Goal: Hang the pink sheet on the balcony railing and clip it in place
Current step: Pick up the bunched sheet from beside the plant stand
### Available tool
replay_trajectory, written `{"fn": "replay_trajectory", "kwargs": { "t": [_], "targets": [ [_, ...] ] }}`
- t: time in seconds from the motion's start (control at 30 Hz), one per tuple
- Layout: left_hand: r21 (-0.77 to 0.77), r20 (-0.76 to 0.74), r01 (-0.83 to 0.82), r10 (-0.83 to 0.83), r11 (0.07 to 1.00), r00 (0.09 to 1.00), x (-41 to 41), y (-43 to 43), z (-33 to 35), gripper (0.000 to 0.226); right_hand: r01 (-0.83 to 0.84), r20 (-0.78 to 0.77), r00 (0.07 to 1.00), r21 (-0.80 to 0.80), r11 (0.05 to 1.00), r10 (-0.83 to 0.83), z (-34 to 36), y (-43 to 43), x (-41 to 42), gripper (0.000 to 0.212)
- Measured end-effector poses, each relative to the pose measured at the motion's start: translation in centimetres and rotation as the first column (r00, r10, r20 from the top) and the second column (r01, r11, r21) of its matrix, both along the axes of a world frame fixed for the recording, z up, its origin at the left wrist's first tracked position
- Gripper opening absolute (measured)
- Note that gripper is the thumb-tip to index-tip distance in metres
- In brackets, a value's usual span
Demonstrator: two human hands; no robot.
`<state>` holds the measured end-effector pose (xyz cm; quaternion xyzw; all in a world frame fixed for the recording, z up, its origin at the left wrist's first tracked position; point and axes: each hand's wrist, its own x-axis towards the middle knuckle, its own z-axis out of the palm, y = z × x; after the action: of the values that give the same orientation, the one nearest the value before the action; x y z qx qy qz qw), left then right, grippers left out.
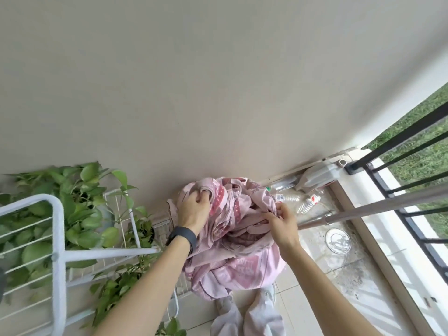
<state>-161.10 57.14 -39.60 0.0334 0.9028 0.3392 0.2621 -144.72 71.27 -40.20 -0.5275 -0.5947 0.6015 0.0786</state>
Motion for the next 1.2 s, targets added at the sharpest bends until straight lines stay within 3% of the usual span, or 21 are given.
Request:
{"fn": "replay_trajectory", "kwargs": {
  "t": [0.1, 0.2, 0.3, 0.37, 0.4, 0.5, 0.57, 0.67, 0.77, 0.83, 0.9, 1.0, 1.1, 1.2],
  "targets": [
    [0.207, 0.18, 0.181, -0.219, 0.961, 0.959, 2.4, 0.0, 1.8, 0.052, 0.014, -0.091, 0.995, -0.146, 0.989, -0.028, 2.4, -0.6, -0.1, 0.012],
    [0.188, 0.212, 0.458, -0.491, 0.869, 0.845, 3.8, -0.2, 4.8, 0.082, -0.036, -0.17, 0.985, -0.254, 0.967, -0.008, 6.1, -0.8, -0.9, 0.019],
    [-0.027, 0.087, 0.646, -0.642, 0.762, 0.761, 4.8, 0.0, 9.2, 0.126, -0.136, -0.291, 0.956, -0.354, 0.925, 0.029, 11.4, -0.5, -2.3, 0.008],
    [-0.075, -0.086, 0.597, -0.602, 0.798, 0.794, 4.4, 0.4, 12.5, 0.123, -0.253, -0.387, 0.916, -0.346, 0.904, 0.108, 15.4, -0.2, -3.0, 0.005],
    [-0.006, -0.169, 0.561, -0.554, 0.828, 0.815, 4.0, 0.6, 14.4, 0.112, -0.303, -0.435, 0.889, -0.327, 0.895, 0.142, 17.6, -0.1, -3.2, 0.006],
    [0.332, -0.251, 0.467, -0.4, 0.819, 0.881, 2.2, 1.2, 21.1, 0.081, -0.341, -0.565, 0.807, -0.204, 0.918, 0.174, 24.0, 0.8, -2.7, 0.024],
    [0.436, -0.264, 0.446, -0.362, 0.781, 0.894, 1.0, 1.6, 25.8, 0.085, -0.273, -0.601, 0.766, 0.02, 0.962, 0.23, 27.9, 1.6, -1.5, 0.038],
    [0.477, -0.329, 0.47, -0.344, 0.743, 0.879, 0.0, 2.4, 34.1, 0.078, -0.19, -0.415, 0.834, 0.406, 0.894, 0.365, 32.2, 3.3, 0.7, 0.073],
    [0.511, -0.417, 0.578, -0.404, 0.636, 0.814, -0.1, 3.7, 42.1, 0.075, -0.377, -0.261, 0.789, 0.51, 0.774, 0.556, 36.2, 4.2, 0.7, 0.123],
    [0.514, -0.471, 0.652, -0.453, 0.557, 0.757, 0.2, 4.9, 47.0, 0.076, -0.418, -0.349, 0.696, 0.513, 0.75, 0.627, 39.7, 5.1, -0.3, 0.113],
    [0.513, -0.54, 0.69, -0.432, 0.511, 0.722, 0.2, 5.7, 51.8, 0.075, -0.389, -0.372, 0.665, 0.569, 0.725, 0.648, 44.3, 5.4, -1.2, 0.074],
    [0.585, -0.615, 0.663, -0.277, 0.467, 0.738, -0.4, 6.4, 58.2, 0.064, -0.075, -0.478, 0.714, 0.674, 0.735, 0.512, 51.0, 6.5, -2.2, 0.032],
    [0.584, -0.666, 0.673, -0.207, 0.454, 0.717, -0.3, 6.8, 61.0, 0.073, 0.212, -0.638, 0.679, 0.645, 0.735, 0.364, 56.2, 8.1, -3.0, 0.03],
    [0.301, -0.742, 0.783, -0.382, 0.544, 0.55, 0.8, 7.3, 58.2, 0.1, 0.255, -0.634, 0.675, 0.681, 0.687, 0.378, 58.6, 8.7, -3.8, 0.031]
  ]
}}
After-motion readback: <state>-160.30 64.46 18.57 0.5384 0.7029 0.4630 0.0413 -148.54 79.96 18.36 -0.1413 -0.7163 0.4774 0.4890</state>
